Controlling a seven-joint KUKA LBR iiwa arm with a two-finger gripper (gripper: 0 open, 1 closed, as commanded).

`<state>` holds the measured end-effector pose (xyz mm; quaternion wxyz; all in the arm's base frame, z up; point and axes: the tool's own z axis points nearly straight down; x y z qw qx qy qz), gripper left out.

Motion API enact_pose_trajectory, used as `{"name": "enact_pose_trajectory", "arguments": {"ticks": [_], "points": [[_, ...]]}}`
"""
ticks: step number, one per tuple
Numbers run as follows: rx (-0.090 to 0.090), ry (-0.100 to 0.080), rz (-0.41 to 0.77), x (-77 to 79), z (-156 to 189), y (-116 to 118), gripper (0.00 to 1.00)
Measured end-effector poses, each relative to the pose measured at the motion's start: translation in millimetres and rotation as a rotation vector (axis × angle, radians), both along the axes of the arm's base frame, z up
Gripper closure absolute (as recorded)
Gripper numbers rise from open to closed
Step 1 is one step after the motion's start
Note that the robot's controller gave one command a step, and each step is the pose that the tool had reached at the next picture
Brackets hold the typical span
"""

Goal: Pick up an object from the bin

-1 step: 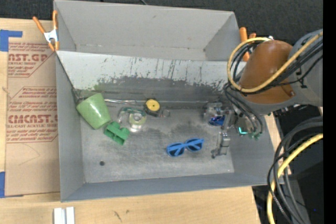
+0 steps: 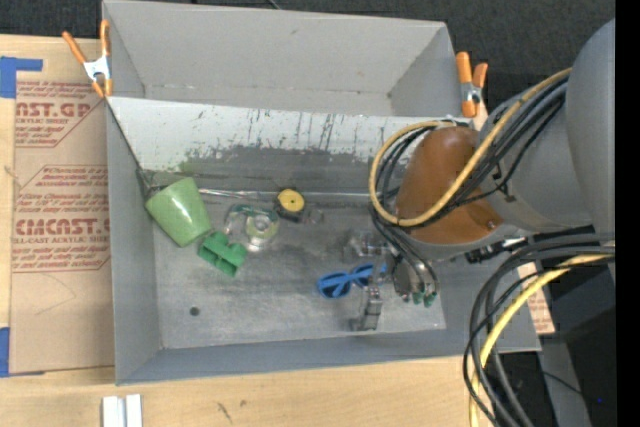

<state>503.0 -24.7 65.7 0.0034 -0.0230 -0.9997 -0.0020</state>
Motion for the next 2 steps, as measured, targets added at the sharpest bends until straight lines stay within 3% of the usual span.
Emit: {"name": "enact_pose_trajectory", "arguments": {"ticks": [1,2], "points": [[-0.004,-0.007,-0.004,2.4,4,-4,1.00],[-0.002,-0.016,-0.006,6.7,154,39,1.00]]}}
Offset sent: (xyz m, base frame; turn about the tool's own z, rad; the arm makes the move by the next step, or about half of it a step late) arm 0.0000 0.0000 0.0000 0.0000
